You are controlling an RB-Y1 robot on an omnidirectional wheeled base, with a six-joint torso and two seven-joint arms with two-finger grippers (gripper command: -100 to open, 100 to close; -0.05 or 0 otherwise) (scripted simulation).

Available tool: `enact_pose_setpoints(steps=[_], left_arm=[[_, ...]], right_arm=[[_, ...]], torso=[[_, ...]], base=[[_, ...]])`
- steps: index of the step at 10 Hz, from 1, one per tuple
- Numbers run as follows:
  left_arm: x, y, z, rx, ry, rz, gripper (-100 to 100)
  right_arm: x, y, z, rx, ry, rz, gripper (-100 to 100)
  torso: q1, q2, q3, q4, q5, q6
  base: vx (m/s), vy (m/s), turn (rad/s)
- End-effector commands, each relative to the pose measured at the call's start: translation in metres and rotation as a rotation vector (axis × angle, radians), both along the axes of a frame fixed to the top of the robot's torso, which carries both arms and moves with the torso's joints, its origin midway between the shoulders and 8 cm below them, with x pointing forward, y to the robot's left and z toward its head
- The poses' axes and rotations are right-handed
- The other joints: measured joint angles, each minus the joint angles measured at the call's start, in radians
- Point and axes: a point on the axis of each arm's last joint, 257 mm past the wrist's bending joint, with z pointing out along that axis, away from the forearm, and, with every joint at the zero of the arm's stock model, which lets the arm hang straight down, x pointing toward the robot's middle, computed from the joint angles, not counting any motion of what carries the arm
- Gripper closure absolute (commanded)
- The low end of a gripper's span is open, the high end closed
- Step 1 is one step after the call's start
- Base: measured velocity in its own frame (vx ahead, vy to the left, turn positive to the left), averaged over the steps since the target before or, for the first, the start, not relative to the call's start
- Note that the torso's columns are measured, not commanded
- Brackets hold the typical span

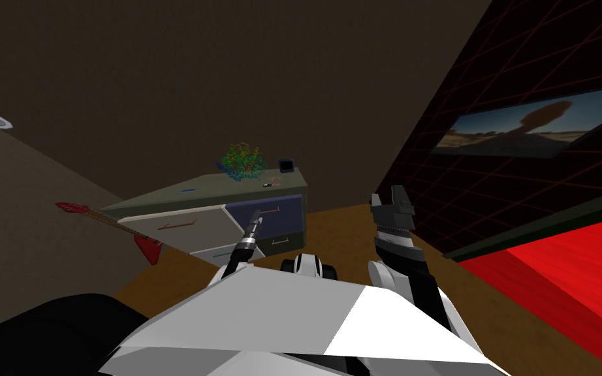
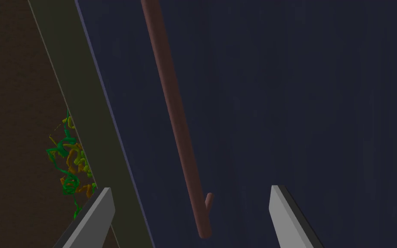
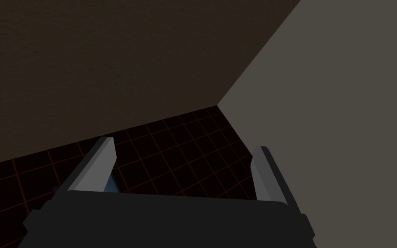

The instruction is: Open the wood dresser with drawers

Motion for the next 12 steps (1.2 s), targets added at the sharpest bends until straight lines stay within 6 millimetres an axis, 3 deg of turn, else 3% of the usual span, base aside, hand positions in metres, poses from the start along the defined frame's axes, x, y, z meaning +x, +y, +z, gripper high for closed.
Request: enact_pose_setpoints(steps=[1, 8, 9, 12], left_arm=[[-0.001, -0.004, 0.001, -0.062, -0.019, 0.036, -100], [-0.005, -0.004, 0.007, -0.123, -0.037, 0.079, -100], [-0.003, -0.006, 0.001, -0.123, -0.035, 0.075, 100], [-0.011, -0.009, 0.009, -0.124, -0.039, 0.068, 100]], right_arm=[[0.000, 0.000, 0.000, 0.000, 0.000, 0.000, 0], [0.000, 0.000, 0.000, 0.000, 0.000, 0.000, 0], [0.000, 0.000, 0.000, 0.000, 0.000, 0.000, 0], [0.000, 0.000, 0.000, 0.000, 0.000, 0.000, 0]], torso=[[0.004, 0.000, 0.000, 0.000, 0.001, 0.000], [0.002, -0.004, -0.002, -0.001, 0.001, 0.000], [0.000, 0.000, 0.000, 0.000, 0.000, 0.000], [-0.001, 0.008, 0.004, 0.002, -0.001, -0.001]], base=[[0.000, 0.000, 0.000], [0.028, 0.010, -0.011], [-0.044, -0.017, 0.044], [-0.087, -0.030, 0.019]])
